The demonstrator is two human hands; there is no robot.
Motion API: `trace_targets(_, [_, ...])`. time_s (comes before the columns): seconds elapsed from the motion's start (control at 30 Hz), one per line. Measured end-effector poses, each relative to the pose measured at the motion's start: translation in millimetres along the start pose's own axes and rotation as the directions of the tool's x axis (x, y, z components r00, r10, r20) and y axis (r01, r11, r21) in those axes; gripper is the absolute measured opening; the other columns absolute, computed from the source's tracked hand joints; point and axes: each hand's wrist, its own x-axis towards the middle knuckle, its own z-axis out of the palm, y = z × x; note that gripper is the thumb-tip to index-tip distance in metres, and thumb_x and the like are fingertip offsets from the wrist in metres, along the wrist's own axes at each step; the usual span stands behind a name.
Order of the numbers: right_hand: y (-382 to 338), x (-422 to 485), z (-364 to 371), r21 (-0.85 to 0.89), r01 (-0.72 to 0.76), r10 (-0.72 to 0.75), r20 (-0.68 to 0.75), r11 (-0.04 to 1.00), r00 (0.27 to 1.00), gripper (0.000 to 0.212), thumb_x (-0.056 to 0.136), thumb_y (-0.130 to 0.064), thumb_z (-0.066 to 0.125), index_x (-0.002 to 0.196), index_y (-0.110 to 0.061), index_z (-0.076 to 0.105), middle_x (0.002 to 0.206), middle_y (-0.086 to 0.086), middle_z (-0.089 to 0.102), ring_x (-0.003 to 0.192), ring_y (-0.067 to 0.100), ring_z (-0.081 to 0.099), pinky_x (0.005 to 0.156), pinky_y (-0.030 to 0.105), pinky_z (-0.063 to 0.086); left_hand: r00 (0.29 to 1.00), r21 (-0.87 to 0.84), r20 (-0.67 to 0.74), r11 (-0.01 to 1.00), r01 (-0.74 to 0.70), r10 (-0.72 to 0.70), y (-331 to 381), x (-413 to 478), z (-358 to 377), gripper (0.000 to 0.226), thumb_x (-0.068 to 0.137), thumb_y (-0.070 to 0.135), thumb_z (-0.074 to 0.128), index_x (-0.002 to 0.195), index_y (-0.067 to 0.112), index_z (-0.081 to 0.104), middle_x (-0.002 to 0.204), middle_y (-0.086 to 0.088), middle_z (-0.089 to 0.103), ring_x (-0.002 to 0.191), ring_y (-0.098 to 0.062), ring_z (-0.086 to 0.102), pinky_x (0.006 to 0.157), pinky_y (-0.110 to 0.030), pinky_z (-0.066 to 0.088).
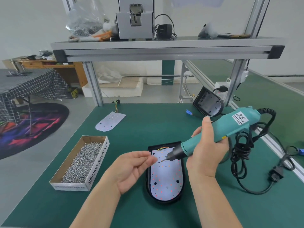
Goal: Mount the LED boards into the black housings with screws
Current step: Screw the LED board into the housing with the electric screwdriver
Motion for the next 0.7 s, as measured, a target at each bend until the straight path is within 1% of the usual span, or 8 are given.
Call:
trace_targets(0.13, [-7.3, -1.3, 9.4, 0.066, 0.014, -0.014, 0.005, 0.998, 1.000, 0.021, 0.087, -0.027, 0.072, 0.078, -0.024, 0.053, 0.055, -0.015, 0.054, 0.054, 0.010, 0.051, 0.059, 0.029, 0.042, 1.000, -0.036, 0.015, 0.999, 0.027, -0.027, -6.9, -3.2, 8.0, 0.015, 0.098, -0.009, 0.048, 0.098, -0.016, 0.061, 0.077, -0.024, 0.071, 0.067, -0.024, 0.074, 0.054, -0.019, 0.057])
trace_targets(0.23, [-9.9, -2.1, 13.5, 0.075, 0.010, -0.011, 0.012, 0.997, 1.000, 0.023, 0.087, -0.027, 0.072, 0.075, -0.024, 0.052, 0.055, -0.015, 0.054, 0.054, 0.011, 0.050, 0.062, 0.032, 0.041, 0.999, 0.035, 0.012, 0.999, 0.031, -0.032, -11.1, -4.9, 11.6, 0.018, 0.098, 0.004, 0.054, 0.089, -0.010, 0.063, 0.070, -0.019, 0.069, 0.055, -0.016, 0.069, 0.047, -0.016, 0.054])
trace_targets(0.3, [-10.1, -1.9, 14.4, 0.076, 0.006, -0.007, 0.010, 0.997, 1.000, 0.024, 0.089, -0.026, 0.071, 0.076, -0.023, 0.051, 0.055, -0.014, 0.053, 0.054, 0.011, 0.049, 0.061, 0.031, 0.041, 0.998, 0.106, 0.023, 0.993, 0.049, -0.052, -13.2, -6.9, 13.6, 0.022, 0.090, 0.018, 0.064, 0.078, -0.001, 0.067, 0.064, -0.012, 0.065, 0.046, -0.010, 0.060, 0.040, -0.014, 0.048])
trace_targets(0.37, [-10.0, -1.5, 14.9, 0.079, 0.001, -0.002, 0.008, 0.997, 1.000, 0.024, 0.090, -0.024, 0.071, 0.076, -0.023, 0.051, 0.055, -0.014, 0.053, 0.053, 0.010, 0.050, 0.059, 0.030, 0.041, 0.995, 0.093, 0.032, 0.992, 0.089, -0.093, -14.7, -7.7, 14.2, 0.021, 0.077, 0.024, 0.072, 0.075, 0.003, 0.075, 0.062, -0.006, 0.061, 0.044, -0.007, 0.054, 0.038, -0.012, 0.044])
trace_targets(0.43, [-9.5, -1.8, 14.4, 0.079, -0.002, 0.002, 0.005, 0.997, 1.000, 0.025, 0.091, -0.024, 0.071, 0.074, -0.024, 0.052, 0.055, -0.013, 0.053, 0.053, 0.011, 0.050, 0.060, 0.030, 0.040, 0.988, -0.033, 0.061, 0.989, 0.147, -0.145, -16.4, -7.4, 13.7, 0.022, 0.072, 0.018, 0.075, 0.084, -0.001, 0.079, 0.066, -0.006, 0.060, 0.048, -0.006, 0.054, 0.039, -0.012, 0.045])
trace_targets(0.5, [-9.4, -2.6, 13.7, 0.080, -0.005, 0.004, 0.009, 0.997, 1.000, 0.025, 0.090, -0.025, 0.071, 0.070, -0.028, 0.055, 0.055, -0.011, 0.053, 0.053, 0.011, 0.049, 0.061, 0.031, 0.040, 0.981, -0.137, 0.101, 0.974, 0.181, -0.168, -17.3, -7.0, 13.1, 0.027, 0.071, 0.007, 0.075, 0.094, -0.006, 0.077, 0.071, -0.009, 0.062, 0.052, -0.008, 0.057, 0.042, -0.013, 0.048])
trace_targets(0.6, [-10.5, -4.3, 13.9, 0.085, -0.004, 0.002, 0.022, 0.996, 1.000, 0.032, 0.087, -0.027, 0.071, 0.058, -0.036, 0.063, 0.054, -0.010, 0.052, 0.053, 0.012, 0.049, 0.060, 0.030, 0.040, 0.978, -0.184, 0.140, 0.966, 0.182, -0.157, -17.6, -7.0, 12.3, 0.028, 0.069, -0.006, 0.068, 0.095, -0.010, 0.075, 0.079, -0.017, 0.068, 0.059, -0.014, 0.066, 0.048, -0.015, 0.053])
trace_targets(0.7, [-11.4, -5.1, 14.0, 0.093, -0.005, 0.002, 0.032, 0.996, 0.999, 0.033, 0.086, -0.027, 0.072, 0.056, -0.037, 0.062, 0.055, -0.009, 0.052, 0.053, 0.012, 0.048, 0.057, 0.028, 0.040, 0.980, -0.193, 0.143, 0.967, 0.167, -0.141, -18.4, -6.6, 10.9, 0.026, 0.070, -0.008, 0.064, 0.093, -0.010, 0.076, 0.081, -0.018, 0.070, 0.062, -0.015, 0.069, 0.050, -0.016, 0.055])
